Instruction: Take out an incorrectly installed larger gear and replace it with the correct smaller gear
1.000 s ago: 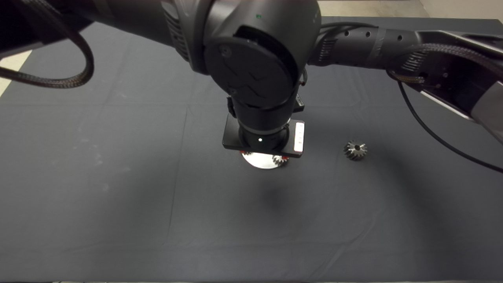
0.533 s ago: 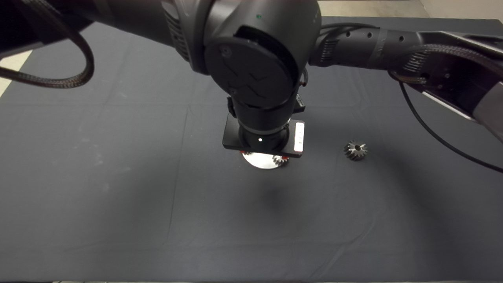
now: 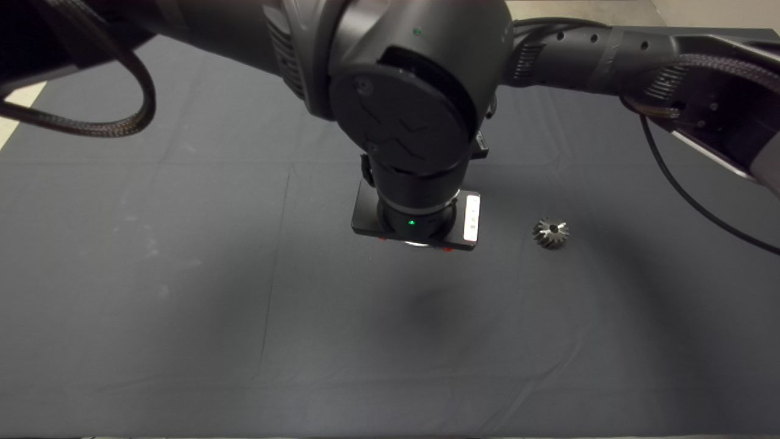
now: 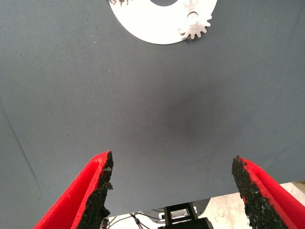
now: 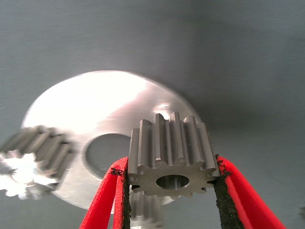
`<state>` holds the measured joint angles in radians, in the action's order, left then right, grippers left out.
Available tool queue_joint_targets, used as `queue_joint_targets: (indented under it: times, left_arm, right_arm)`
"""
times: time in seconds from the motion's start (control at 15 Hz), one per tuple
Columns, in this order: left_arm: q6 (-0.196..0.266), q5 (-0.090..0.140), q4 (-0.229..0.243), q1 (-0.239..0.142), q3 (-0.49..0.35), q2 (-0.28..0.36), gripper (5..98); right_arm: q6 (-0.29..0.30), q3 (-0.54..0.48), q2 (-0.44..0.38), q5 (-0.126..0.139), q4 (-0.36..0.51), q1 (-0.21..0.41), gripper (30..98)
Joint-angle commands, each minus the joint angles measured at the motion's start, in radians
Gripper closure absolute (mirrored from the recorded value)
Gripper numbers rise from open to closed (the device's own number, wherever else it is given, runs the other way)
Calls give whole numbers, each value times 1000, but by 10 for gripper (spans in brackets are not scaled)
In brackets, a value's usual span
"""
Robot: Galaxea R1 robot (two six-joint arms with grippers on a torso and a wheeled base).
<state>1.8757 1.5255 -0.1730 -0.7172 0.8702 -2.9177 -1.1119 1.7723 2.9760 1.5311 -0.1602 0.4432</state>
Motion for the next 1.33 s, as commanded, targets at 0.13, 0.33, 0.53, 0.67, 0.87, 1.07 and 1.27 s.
queue_joint_targets:
  times: [0.13,0.33,0.53,0.67,0.87,1.07,1.27]
  left_arm:
    - [-3,61,-10,-10,-2,-5,401]
    - [-4,61,-10,-10,-4,-5,401]
    - [-6,61,-9,-10,1,-5,401]
    - [-6,61,-8,-10,-1,-5,401]
    - [-6,61,-8,-10,0,-5,401]
    - [-6,59,-8,-10,-1,-7,401]
    - [-6,62,-8,8,-1,-9,401]
  right_arm:
    - [-29,-35,14,66,-13,24,929]
    - [-59,-61,9,66,-48,-15,929]
    - [-96,-64,-33,66,-41,-11,929]
    - [-92,-61,-71,64,63,-5,929]
    - [-91,-51,-84,60,135,18,929]
    - [-87,-38,-87,60,227,59,930]
    - [-85,-36,-81,61,280,166,928]
